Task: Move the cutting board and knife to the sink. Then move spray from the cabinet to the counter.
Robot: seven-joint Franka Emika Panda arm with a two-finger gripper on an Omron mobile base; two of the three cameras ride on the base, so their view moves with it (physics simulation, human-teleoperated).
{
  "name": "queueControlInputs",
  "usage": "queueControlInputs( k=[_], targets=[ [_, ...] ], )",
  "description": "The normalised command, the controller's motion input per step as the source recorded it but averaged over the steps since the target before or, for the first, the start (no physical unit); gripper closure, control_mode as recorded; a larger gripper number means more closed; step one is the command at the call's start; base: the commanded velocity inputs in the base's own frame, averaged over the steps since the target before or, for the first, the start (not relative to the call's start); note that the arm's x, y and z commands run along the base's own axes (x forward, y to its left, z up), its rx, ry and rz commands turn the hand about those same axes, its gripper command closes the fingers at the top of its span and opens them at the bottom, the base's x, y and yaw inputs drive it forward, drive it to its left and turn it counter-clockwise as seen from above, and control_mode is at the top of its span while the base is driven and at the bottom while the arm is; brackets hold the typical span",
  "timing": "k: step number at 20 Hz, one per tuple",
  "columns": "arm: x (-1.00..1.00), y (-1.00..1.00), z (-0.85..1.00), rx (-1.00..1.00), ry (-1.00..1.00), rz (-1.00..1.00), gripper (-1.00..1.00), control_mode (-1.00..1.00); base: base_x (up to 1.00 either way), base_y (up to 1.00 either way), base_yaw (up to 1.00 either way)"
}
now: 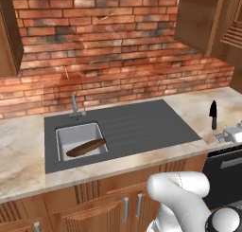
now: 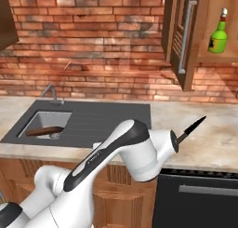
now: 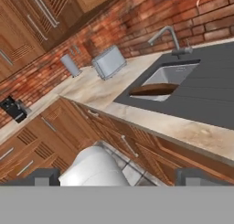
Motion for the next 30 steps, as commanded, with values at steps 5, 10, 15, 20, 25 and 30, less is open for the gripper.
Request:
queueControlInputs(
  k=[5, 10, 15, 20, 25, 30],
  targets=[
    [0.00, 0.00, 0.00, 0.00, 0.00, 0.00, -1.00, 1.00, -0.34, -0.66, -0.06],
    [0.00, 0.00, 0.00, 0.00, 0.00, 0.00, -1.00, 1.00, -0.06, -0.27, -0.06],
    [0.00, 0.00, 0.00, 0.00, 0.00, 0.00, -1.00, 1.00, 0.00, -0.11, -0.08],
    [0.00, 0.00, 0.00, 0.00, 0.00, 0.00, -1.00, 1.00, 0.00, -0.17, -0.10],
    [0.00, 0.00, 0.00, 0.00, 0.00, 0.00, -1.00, 1.00, 0.16, -0.03, -0.13],
    [0.00, 0.00, 0.00, 0.00, 0.00, 0.00, -1.00, 1.00, 0.48, -0.07, -0.04]
  ],
)
